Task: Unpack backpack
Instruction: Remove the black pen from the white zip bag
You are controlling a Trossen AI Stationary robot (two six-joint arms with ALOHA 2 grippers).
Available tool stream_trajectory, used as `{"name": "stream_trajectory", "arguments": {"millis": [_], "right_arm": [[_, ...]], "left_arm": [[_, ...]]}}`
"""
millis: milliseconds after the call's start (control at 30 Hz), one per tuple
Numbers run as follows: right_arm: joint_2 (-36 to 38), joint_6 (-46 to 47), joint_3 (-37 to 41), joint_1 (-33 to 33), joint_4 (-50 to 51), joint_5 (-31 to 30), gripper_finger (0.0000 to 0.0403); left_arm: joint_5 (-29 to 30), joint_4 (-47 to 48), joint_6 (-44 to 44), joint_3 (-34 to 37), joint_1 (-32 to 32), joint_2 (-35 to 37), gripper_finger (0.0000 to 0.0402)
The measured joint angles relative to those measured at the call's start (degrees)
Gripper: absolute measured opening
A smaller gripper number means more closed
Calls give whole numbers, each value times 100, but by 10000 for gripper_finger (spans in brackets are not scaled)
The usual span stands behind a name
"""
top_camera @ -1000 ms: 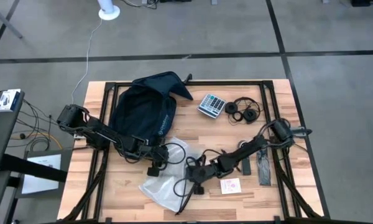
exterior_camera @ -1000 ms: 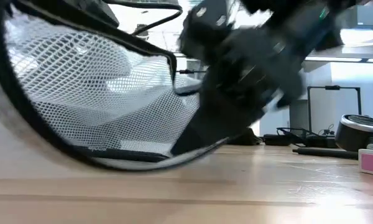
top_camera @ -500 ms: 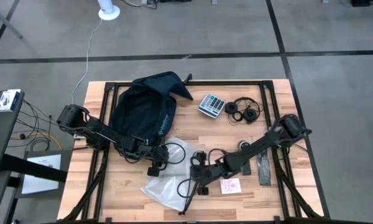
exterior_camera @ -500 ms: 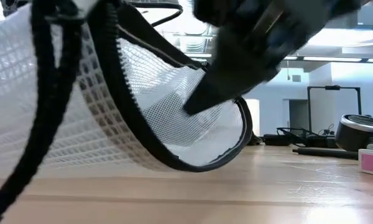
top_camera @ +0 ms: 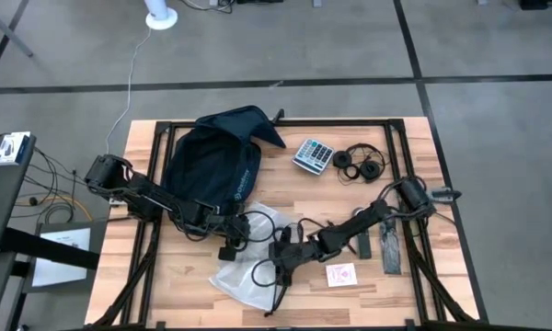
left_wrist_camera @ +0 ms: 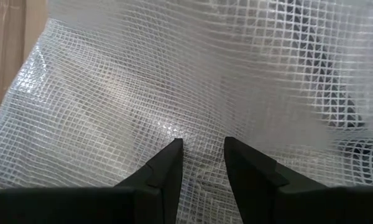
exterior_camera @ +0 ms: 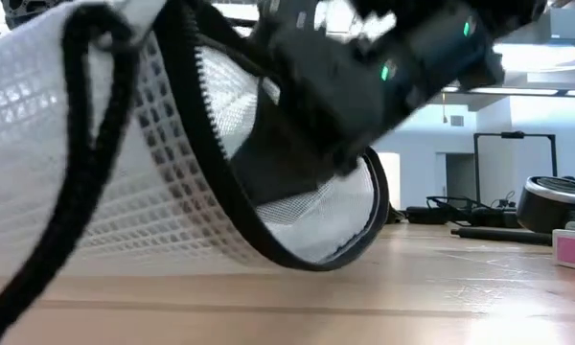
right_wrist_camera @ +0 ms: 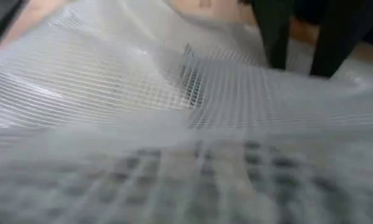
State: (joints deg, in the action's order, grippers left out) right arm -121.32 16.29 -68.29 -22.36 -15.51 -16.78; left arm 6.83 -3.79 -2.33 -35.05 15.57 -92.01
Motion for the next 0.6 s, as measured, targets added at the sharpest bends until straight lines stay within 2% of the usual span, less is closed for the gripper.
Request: {"name": "stream_trajectory", "arguments": {"millis": [100,167,267,367,400,600], "right_arm": [[-272,1,2,37,-141,-18,243],[-310,39,-11,35,-68,-40,234],[-317,61,-30,-15,133,-140,172],[-265,36,-37,-44,405,-155,58],[-261,31,-77,-56,537,-157,32],[-45,-9,-624,-118,1856,-91,19]], "left_arm": [[4,16,-2,-2,0,0,107],[2,16,-12,-2,0,0,107],[4,23,-18,-3,0,0,107],[-5,23,-30,-4,2,0,107],[-5,24,-30,-7,2,0,107],[-9,66,28,-9,2,1,107]]}}
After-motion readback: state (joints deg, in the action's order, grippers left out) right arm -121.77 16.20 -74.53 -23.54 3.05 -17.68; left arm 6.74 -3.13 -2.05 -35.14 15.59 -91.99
